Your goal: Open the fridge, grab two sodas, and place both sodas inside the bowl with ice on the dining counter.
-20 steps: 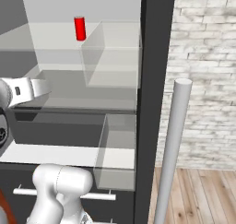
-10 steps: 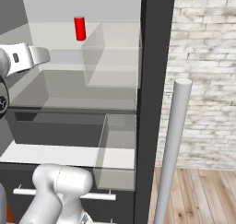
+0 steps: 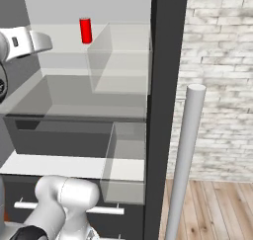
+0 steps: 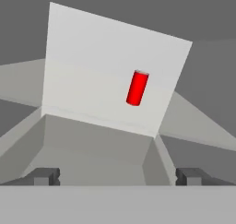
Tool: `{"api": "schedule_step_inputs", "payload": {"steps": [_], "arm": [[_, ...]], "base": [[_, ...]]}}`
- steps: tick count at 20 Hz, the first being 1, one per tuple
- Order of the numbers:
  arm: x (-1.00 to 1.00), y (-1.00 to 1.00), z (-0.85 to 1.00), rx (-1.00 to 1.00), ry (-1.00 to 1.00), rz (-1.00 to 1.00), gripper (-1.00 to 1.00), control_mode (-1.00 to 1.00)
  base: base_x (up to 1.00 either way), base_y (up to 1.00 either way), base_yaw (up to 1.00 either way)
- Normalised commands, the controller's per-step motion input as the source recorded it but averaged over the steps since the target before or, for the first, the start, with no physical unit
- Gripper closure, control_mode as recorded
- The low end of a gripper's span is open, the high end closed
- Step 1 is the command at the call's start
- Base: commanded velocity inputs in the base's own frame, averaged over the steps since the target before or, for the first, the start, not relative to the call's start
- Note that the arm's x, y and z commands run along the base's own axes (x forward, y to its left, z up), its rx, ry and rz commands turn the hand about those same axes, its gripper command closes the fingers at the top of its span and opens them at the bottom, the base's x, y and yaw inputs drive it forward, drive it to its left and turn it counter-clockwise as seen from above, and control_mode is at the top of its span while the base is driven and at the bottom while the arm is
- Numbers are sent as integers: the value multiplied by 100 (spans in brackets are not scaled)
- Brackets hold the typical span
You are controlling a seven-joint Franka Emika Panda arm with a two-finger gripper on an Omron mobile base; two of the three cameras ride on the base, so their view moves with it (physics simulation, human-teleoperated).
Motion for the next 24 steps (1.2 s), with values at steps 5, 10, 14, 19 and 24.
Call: {"api": "schedule_step_inputs", "payload": {"steps": [5, 10, 14, 19, 24], "arm": [[35, -3, 5, 0, 0, 0, -100, -100], [38, 0, 16, 0, 0, 0, -100, -100], [24, -2, 3, 1, -1, 0, -100, -100], [37, -2, 7, 14, -1, 2, -100, -100], [36, 0, 16, 14, 0, 2, -100, -100]], "base": [[0, 0, 0], [0, 0, 0], [0, 0, 0], [0, 0, 0], [0, 0, 0]]}}
